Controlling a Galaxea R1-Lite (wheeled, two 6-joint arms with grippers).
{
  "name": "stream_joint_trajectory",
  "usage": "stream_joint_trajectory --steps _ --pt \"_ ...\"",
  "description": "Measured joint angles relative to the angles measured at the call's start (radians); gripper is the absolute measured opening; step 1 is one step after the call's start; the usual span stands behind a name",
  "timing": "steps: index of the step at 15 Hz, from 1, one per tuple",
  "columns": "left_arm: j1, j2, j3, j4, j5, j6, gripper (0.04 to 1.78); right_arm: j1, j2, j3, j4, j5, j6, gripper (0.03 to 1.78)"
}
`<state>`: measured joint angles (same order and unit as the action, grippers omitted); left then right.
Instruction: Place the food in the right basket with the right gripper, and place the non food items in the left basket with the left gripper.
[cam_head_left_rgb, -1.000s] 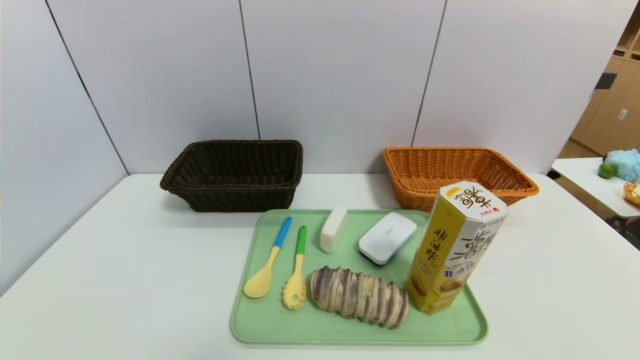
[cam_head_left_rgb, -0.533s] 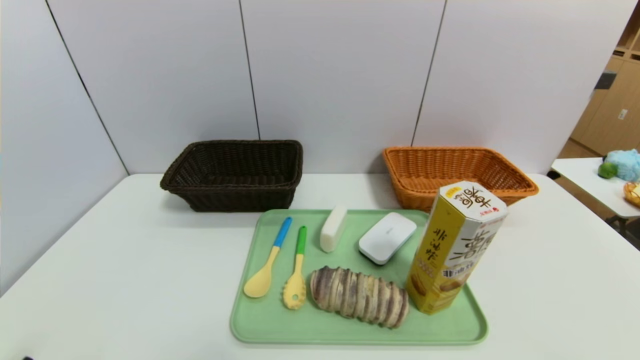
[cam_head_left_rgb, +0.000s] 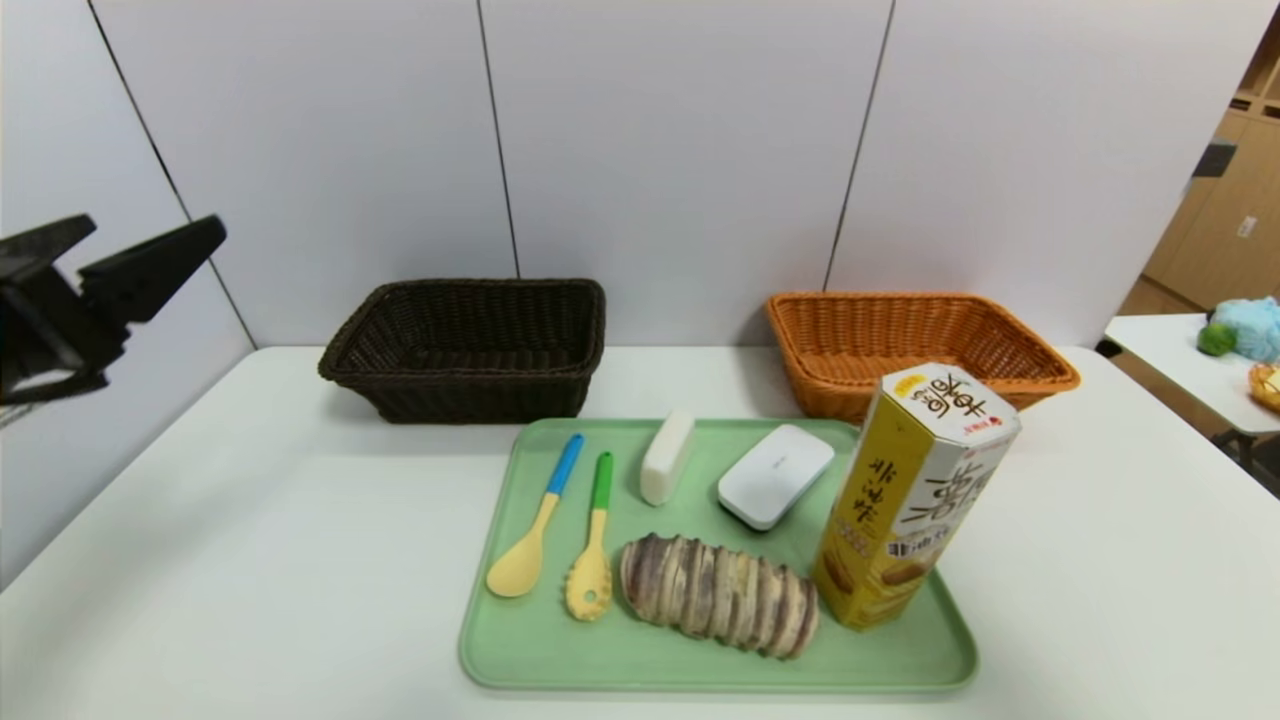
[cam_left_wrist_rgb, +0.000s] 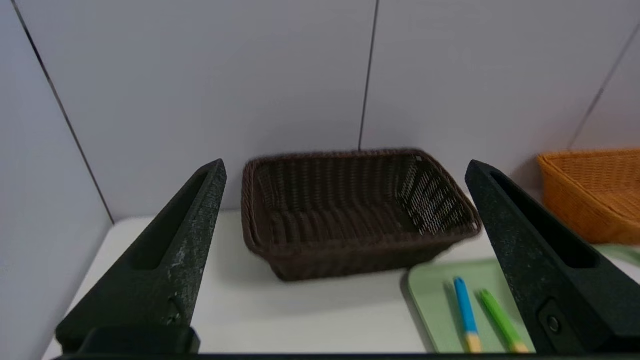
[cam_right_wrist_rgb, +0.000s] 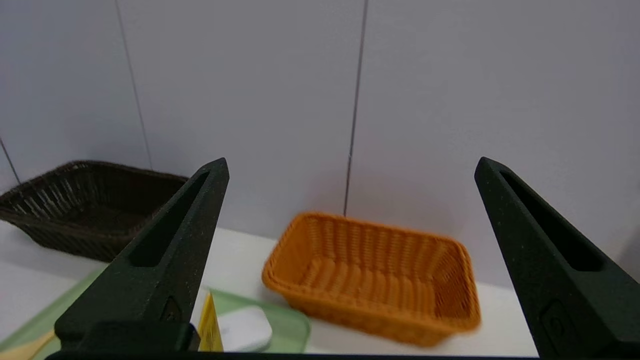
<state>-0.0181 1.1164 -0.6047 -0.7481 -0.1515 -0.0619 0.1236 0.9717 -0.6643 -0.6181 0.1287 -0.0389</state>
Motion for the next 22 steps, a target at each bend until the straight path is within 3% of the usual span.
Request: stream_joint_trajectory --steps 2,5,11,14,16,19,22 --pt "-0.002 0.143 -0.061 -0.146 0.016 0.018 1.69 0.035 0.108 0.063 -0.168 0.004 0.003 1.7" --pt "-0.003 0.239 -0.082 -0.2 0.022 0.021 1.69 0.052 0.189 0.181 -0.209 0.042 0.007 1.7" --pt "-0.003 0.279 -0.084 -0.2 0.052 0.021 1.69 0.054 0.052 0.343 -0.182 0.279 0.124 1.7" --pt "-0.003 0.281 -0.076 -0.201 0.053 0.022 1.69 0.055 -0.1 0.397 -0.052 0.329 0.171 1.7" --pt "-0.005 0.28 -0.065 -0.201 0.053 0.024 1.69 0.06 -0.212 0.42 0.122 0.393 0.16 1.7" --pt "-0.018 0.279 -0.059 -0.201 0.055 0.027 1.69 0.062 -0.308 0.451 0.379 0.448 0.037 1.7" --pt "-0.02 0.277 -0.053 -0.202 0.074 0.034 1.69 0.062 -0.318 0.478 0.4 0.445 -0.082 1.7"
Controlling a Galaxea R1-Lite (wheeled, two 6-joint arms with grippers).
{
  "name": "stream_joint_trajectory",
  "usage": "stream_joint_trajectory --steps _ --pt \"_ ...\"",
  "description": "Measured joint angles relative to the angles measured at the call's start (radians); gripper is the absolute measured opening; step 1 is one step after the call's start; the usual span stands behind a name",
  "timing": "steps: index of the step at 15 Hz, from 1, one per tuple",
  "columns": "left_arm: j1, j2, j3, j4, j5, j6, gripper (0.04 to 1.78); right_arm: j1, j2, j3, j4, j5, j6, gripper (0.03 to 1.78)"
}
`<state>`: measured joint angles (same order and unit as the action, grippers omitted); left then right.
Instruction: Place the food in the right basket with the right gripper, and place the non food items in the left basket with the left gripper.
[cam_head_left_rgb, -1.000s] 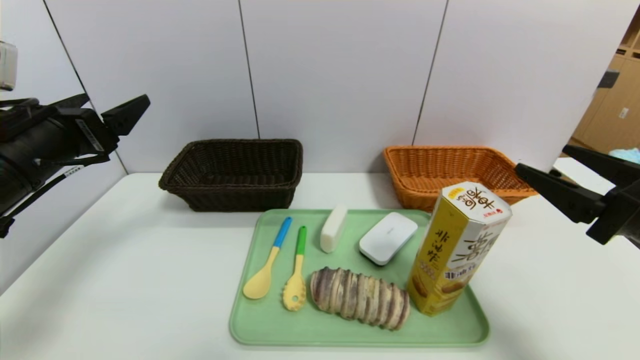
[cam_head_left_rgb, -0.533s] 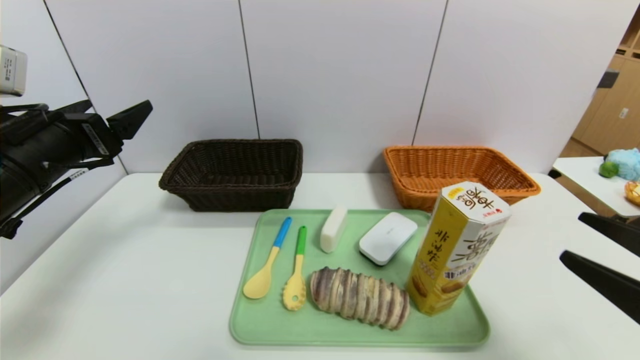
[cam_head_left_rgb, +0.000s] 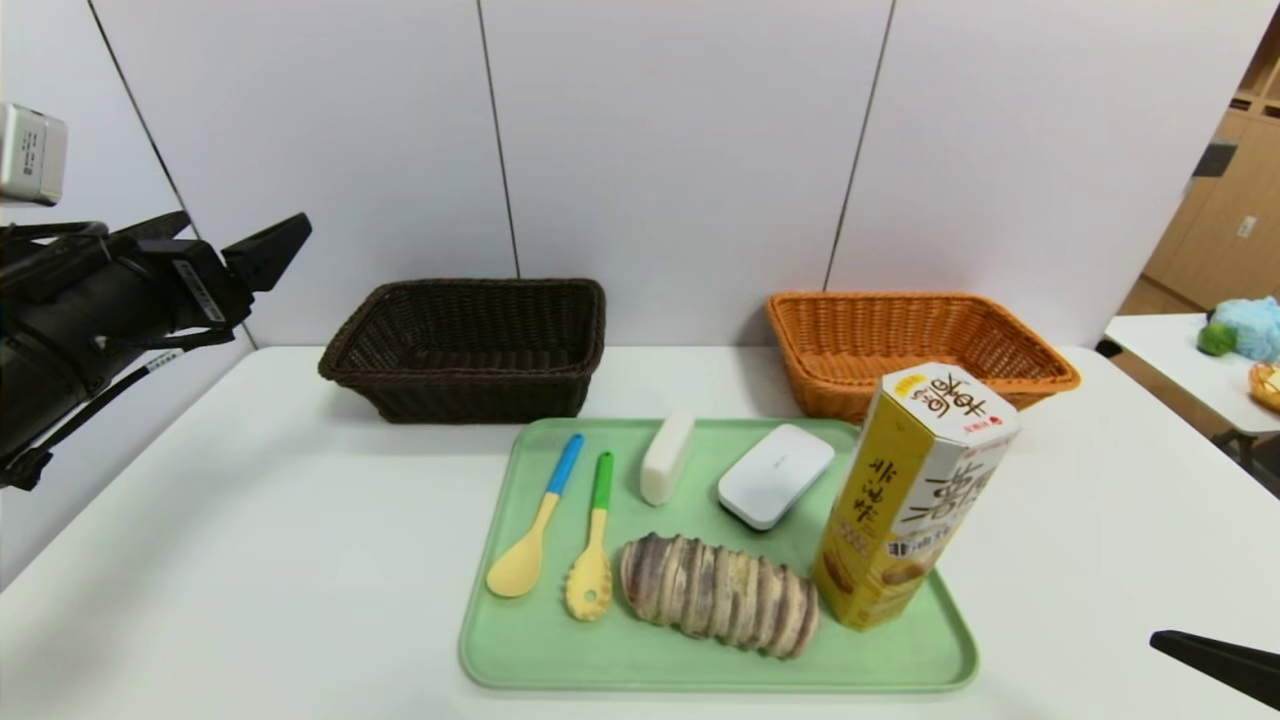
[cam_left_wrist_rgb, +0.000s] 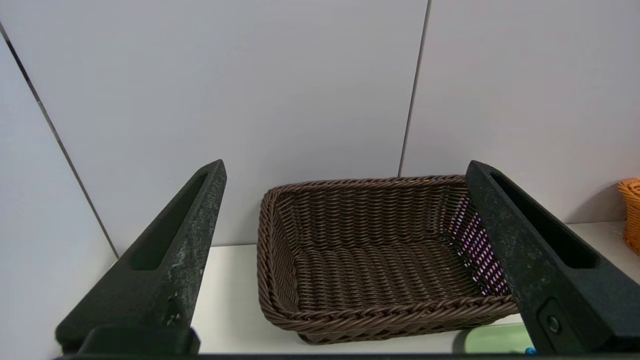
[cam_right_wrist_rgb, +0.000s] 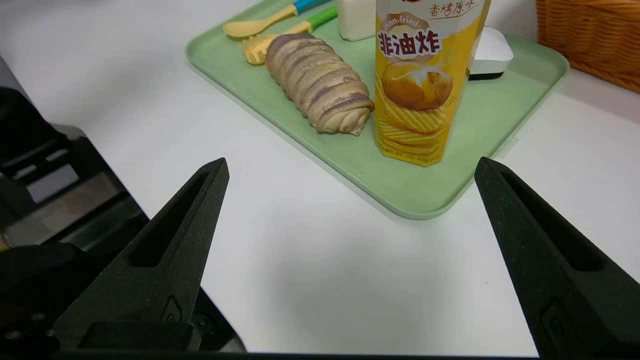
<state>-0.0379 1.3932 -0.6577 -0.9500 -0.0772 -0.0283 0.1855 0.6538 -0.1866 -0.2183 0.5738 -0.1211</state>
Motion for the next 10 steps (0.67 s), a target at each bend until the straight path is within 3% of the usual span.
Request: stream_joint_trajectory --steps 2,6,10 --pt "-0.001 -0.008 0.015 0.0 0.0 0.005 1.69 -0.004 0.016 0.003 -0.006 -0.007 -0.06 1.7" --pt "-0.001 -0.027 0.047 0.0 0.001 0.005 1.69 -0.012 0.039 -0.005 -0.052 -0.078 -0.059 1.7" --pt "-0.001 -0.045 0.074 -0.001 0.002 0.005 1.69 -0.013 0.043 -0.02 -0.069 -0.084 -0.021 1.7"
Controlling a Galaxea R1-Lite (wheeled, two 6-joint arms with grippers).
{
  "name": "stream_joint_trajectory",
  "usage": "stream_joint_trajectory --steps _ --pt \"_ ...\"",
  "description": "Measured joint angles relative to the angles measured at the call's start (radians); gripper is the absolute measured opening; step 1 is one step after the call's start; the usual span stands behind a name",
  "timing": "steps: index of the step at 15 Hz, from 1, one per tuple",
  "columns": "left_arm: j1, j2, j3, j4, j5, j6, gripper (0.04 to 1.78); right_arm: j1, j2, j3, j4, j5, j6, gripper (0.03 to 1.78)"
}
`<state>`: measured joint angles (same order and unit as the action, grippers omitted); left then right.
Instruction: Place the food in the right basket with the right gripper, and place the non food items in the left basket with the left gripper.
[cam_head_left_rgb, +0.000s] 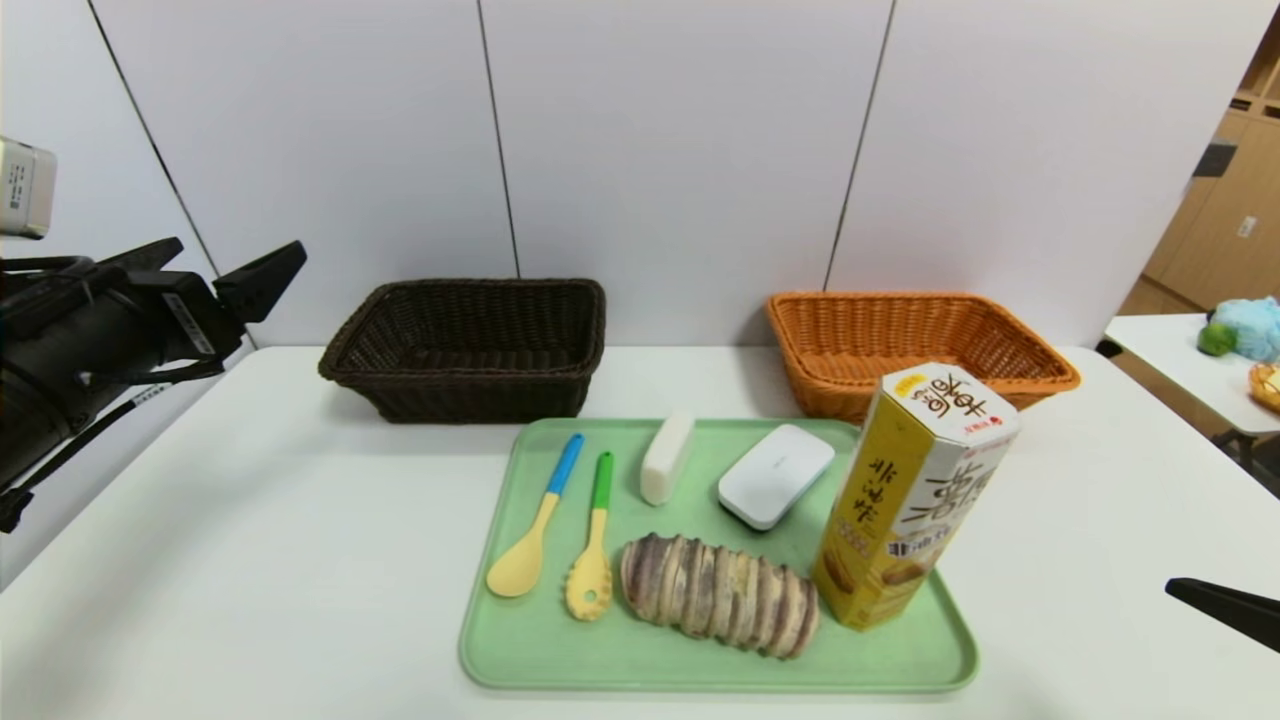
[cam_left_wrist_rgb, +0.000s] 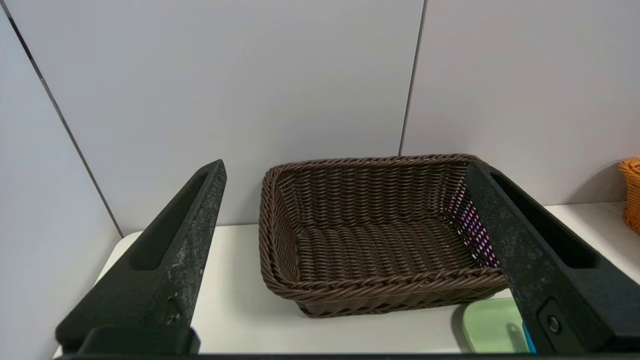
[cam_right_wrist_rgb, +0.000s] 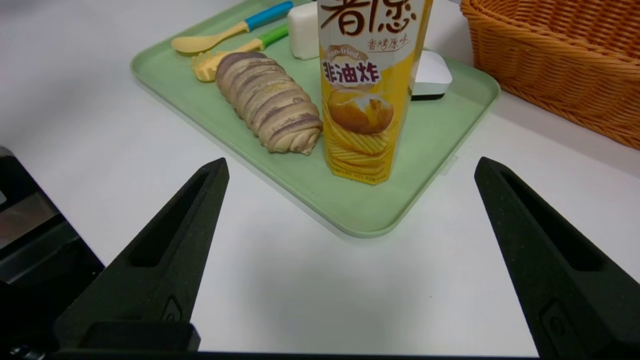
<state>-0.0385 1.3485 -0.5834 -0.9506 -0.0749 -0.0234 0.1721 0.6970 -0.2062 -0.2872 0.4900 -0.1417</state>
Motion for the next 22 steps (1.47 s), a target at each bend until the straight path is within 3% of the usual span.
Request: stream_joint_trajectory --steps 5,11,17,22 --pt "0.0 -0.012 0.021 0.0 -0.001 0.0 1.69 0.035 0.132 -0.05 -0.019 0.005 0.014 1.7" --pt "-0.001 -0.014 0.025 0.001 -0.003 -0.002 1.69 0.137 0.418 -0.122 -0.263 0.001 0.023 1.7" --pt "-0.014 -0.011 0.019 0.001 -0.003 0.0 1.69 0.182 0.55 -0.197 -0.28 -0.004 0.03 1.7" --pt "-0.015 -0.013 0.024 0.001 -0.004 -0.001 1.69 0.183 0.609 -0.224 -0.291 -0.059 0.023 1.7"
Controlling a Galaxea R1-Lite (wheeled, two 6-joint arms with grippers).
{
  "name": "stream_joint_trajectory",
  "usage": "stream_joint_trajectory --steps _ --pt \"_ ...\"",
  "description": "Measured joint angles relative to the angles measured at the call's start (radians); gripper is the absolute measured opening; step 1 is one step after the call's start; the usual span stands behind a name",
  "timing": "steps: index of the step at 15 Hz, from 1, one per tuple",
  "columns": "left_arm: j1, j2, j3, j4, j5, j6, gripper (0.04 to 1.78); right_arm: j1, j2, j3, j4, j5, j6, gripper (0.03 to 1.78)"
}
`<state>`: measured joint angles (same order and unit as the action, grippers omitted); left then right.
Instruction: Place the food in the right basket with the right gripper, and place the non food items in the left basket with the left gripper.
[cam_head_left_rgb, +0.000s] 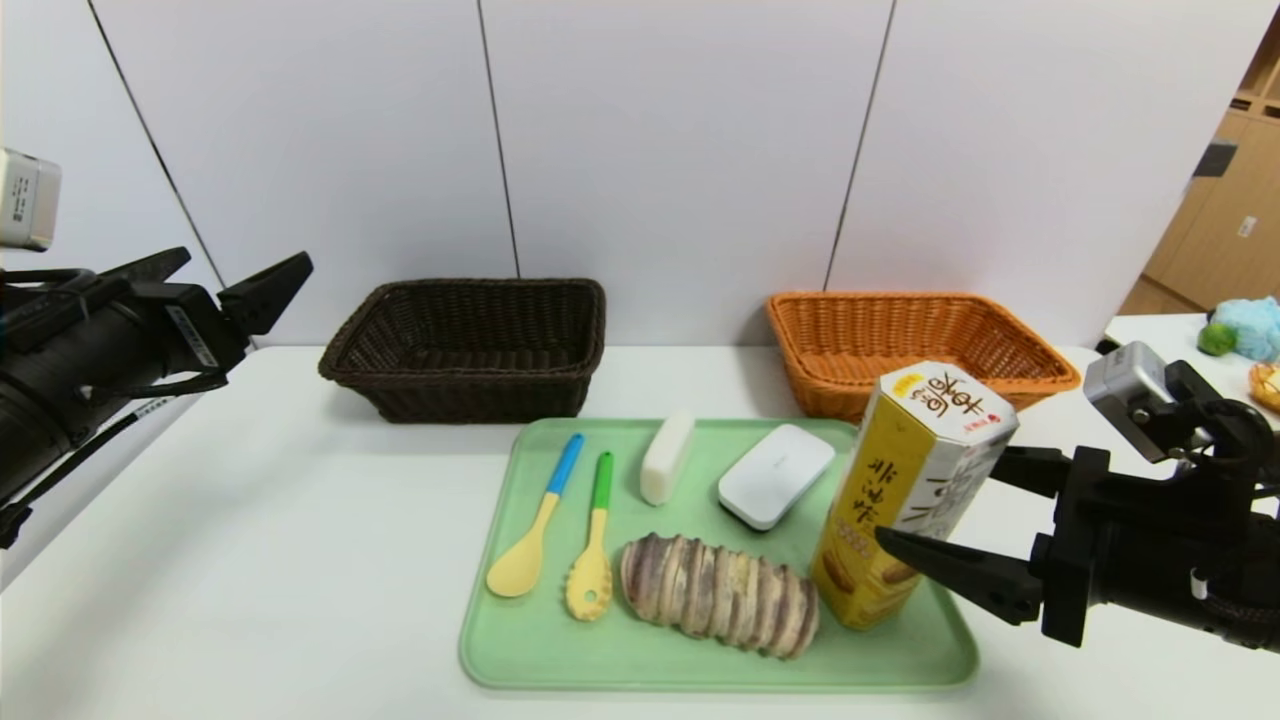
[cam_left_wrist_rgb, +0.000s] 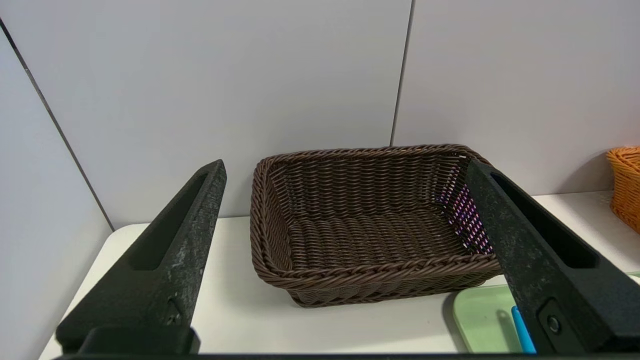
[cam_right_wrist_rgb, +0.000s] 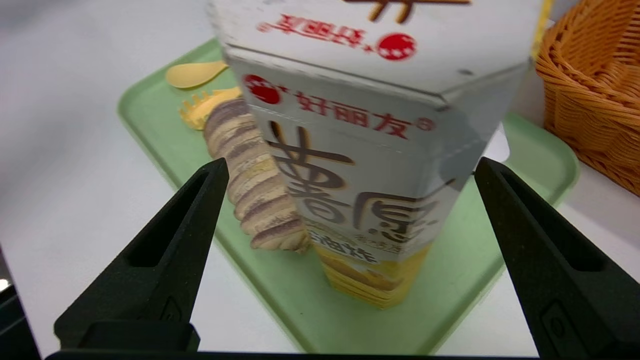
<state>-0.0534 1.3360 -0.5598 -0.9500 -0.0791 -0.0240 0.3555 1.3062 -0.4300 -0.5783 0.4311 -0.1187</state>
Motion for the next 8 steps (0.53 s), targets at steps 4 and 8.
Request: stream_joint_trajectory --steps 4,8 --pt "0.0 -0.008 0.005 0.0 0.0 -0.001 1.69 0.001 0.047 -0.008 -0.017 -0.034 0.0 1.71" --pt "0.001 -0.011 0.008 0.0 0.0 -0.001 1.69 0.006 0.11 -0.009 -0.11 -0.061 0.002 1.71"
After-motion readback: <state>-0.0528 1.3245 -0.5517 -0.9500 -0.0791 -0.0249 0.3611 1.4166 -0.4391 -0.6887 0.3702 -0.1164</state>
